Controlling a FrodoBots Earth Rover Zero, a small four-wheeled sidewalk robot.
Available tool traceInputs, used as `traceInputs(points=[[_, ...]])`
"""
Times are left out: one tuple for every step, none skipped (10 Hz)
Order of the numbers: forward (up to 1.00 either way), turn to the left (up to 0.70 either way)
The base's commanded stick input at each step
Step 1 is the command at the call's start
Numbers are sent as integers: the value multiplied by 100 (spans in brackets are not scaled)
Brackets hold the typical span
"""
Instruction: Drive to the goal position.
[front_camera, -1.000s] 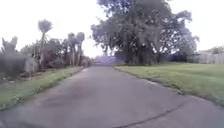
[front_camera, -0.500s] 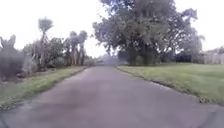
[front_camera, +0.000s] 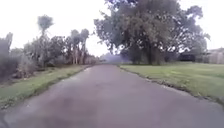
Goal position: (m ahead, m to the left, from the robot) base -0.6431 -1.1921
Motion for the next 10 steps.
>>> traceInputs(points=[[85,0],[85,0],[85,0],[85,0],[85,0],[85,0],[85,0],[85,0],[85,0],[85,0]])
